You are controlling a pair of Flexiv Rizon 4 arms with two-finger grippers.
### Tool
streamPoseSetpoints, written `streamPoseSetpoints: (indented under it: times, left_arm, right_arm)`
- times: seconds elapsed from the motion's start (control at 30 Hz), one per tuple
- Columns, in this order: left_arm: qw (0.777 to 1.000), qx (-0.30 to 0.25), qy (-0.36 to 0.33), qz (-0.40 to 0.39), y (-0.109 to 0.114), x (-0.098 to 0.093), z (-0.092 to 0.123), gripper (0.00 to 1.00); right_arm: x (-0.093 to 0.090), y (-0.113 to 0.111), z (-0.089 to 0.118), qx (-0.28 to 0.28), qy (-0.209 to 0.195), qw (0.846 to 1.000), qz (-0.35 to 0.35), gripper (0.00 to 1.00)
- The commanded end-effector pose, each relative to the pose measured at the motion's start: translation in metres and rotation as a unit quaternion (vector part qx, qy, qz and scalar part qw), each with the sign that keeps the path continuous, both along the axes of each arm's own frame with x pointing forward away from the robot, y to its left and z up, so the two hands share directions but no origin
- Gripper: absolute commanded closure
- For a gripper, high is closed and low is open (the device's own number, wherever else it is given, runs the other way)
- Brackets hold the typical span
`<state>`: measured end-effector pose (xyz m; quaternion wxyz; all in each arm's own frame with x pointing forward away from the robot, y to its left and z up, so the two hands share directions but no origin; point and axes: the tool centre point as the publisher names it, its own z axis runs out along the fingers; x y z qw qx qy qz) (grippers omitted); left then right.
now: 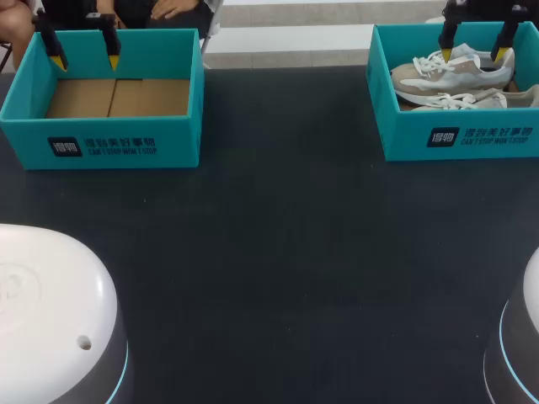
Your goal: Take the shoe out of the shoebox, open the shoe tongue, remove and reinsert the insole, then place the shoe into the shoebox
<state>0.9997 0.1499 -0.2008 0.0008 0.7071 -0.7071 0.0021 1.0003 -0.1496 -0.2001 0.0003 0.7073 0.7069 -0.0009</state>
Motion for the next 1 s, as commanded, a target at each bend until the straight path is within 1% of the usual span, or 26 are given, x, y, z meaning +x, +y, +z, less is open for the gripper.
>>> streamPoseSetpoints:
  times: [0.03, 0.67, 0.7, 0.73, 0.77, 0.8, 0.87, 0.9, 0.93, 0.97, 1.0]
  left_arm:
    - [1.0, 0.001, 0.0, 0.0, 0.0, 0.0, 0.0, 0.0]
    - [1.0, 0.001, 0.0, 0.0, 0.0, 0.0, 0.0, 0.0]
    - [1.0, 0.001, 0.0, 0.0, 0.0, 0.0, 0.0, 0.0]
    - [1.0, 0.001, 0.0, 0.0, 0.0, 0.0, 0.0, 0.0]
    - [1.0, 0.001, 0.0, 0.0, 0.0, 0.0, 0.0, 0.0]
    - [1.0, 0.001, 0.0, 0.0, 0.0, 0.0, 0.0, 0.0]
    - [1.0, 0.001, 0.0, 0.0, 0.0, 0.0, 0.0, 0.0]
    - [1.0, 0.001, 0.0, 0.0, 0.0, 0.0, 0.0, 0.0]
    - [1.0, 0.001, 0.0, 0.0, 0.0, 0.0, 0.0, 0.0]
    - [1.0, 0.001, 0.0, 0.0, 0.0, 0.0, 0.0, 0.0]
    - [1.0, 0.001, 0.0, 0.0, 0.0, 0.0, 0.0, 0.0]
  right_arm:
    - [0.0, 0.0, 0.0, 0.0, 0.0, 1.0, 0.0, 0.0]
    - [0.0, 0.0, 0.0, 0.0, 0.0, 1.0, 0.0, 0.0]
    - [-0.001, -0.015, -0.001, 0.007, -0.01, 1.0, -0.016, 0.0]
    - [-0.002, -0.027, -0.002, -0.004, -0.006, 1.0, -0.03, 0.0]
    - [-0.002, -0.039, -0.002, -0.017, -0.015, 0.999, -0.048, 0.0]
    - [-0.001, -0.05, -0.001, -0.009, -0.02, 0.998, -0.058, 0.0]
    - [0.001, -0.07, 0.001, -0.014, -0.034, 0.997, -0.068, 0.0]
    - [0.003, -0.079, 0.001, -0.018, -0.037, 0.997, -0.068, 0.0]
    - [0.004, -0.085, 0.001, -0.018, -0.048, 0.997, -0.062, 0.0]
    - [0.006, -0.091, 0.002, 0.011, -0.057, 0.996, -0.062, 0.0]
    - [0.007, -0.098, 0.001, 0.025, -0.061, 0.996, -0.06, 0.0]
